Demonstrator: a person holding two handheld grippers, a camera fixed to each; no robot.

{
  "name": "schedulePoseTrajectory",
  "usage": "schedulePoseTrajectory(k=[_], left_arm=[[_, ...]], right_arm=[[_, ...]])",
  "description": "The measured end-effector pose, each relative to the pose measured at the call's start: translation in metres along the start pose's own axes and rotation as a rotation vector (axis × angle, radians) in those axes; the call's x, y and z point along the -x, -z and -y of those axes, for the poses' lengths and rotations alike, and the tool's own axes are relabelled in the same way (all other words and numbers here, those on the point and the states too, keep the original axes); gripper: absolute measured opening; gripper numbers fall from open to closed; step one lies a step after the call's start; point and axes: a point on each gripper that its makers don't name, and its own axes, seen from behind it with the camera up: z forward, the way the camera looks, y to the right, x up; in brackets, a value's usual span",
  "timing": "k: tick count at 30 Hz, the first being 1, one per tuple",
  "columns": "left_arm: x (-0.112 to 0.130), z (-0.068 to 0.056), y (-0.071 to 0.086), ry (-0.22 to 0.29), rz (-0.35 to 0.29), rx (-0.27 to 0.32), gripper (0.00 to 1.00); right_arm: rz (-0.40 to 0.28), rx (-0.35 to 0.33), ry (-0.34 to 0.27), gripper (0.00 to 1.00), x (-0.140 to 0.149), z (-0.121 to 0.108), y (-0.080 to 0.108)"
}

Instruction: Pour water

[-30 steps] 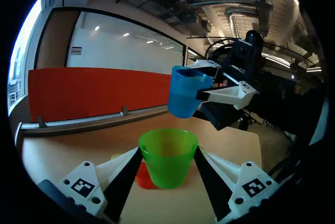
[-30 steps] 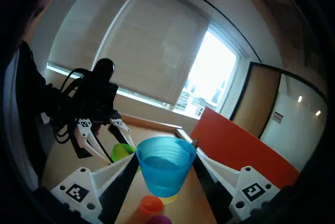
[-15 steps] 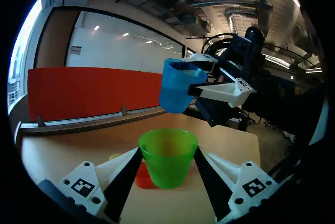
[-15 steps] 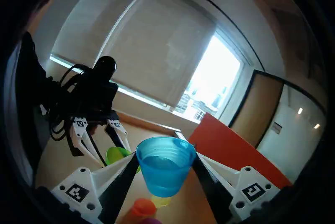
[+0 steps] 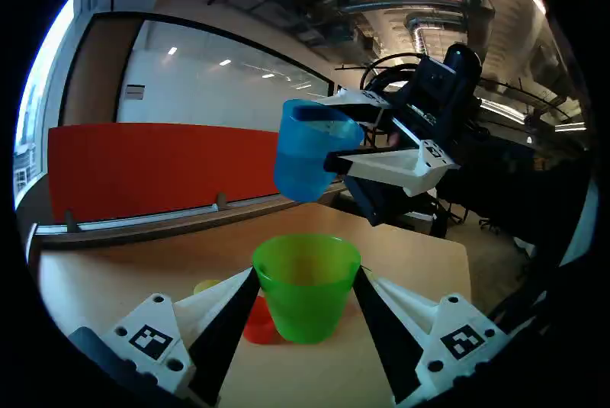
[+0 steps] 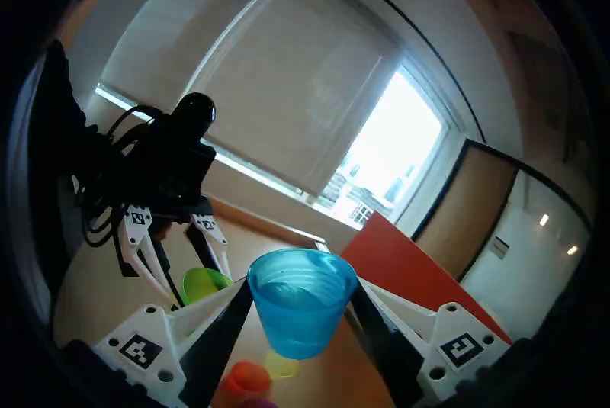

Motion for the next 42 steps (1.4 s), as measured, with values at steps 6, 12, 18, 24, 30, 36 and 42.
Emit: schedulePoseTrajectory(k=[6,12,18,24,30,36,42], left_arm=[[0.0,-0.005,0.0,-0.005,0.002,0.012,0.86],[0.002,-0.009,-0.001,-0.015,0.007,0.021,0.86],[0.002,-0.012,-0.001,-0.03,0.003,0.026,0.86],[0.0,-0.013,-0.002,-0.04,-0.015,0.027,0.86],[-0.001,-0.013,-0.003,-0.06,-0.033,0.02,0.86],[-0.002,-0.014,-0.003,-0.07,-0.047,0.019,0.86],[-0.006,-0.017,-0.002,-0.085,-0.065,0.02,0.86]], right_arm=[[-0.005,0.005,0.05,0.91,-0.004,-0.003,-0.002],[-0.002,0.008,0.099,0.91,-0.005,-0.003,-0.005],[0.0,0.009,0.138,0.91,-0.006,-0.001,-0.005],[-0.003,0.014,0.165,0.91,-0.009,-0.005,-0.006],[-0.003,0.013,0.196,0.91,-0.012,-0.007,-0.007],[0.0,0.012,0.222,0.91,-0.014,-0.007,-0.007],[0.003,0.011,0.253,0.91,-0.015,-0.008,-0.008]])
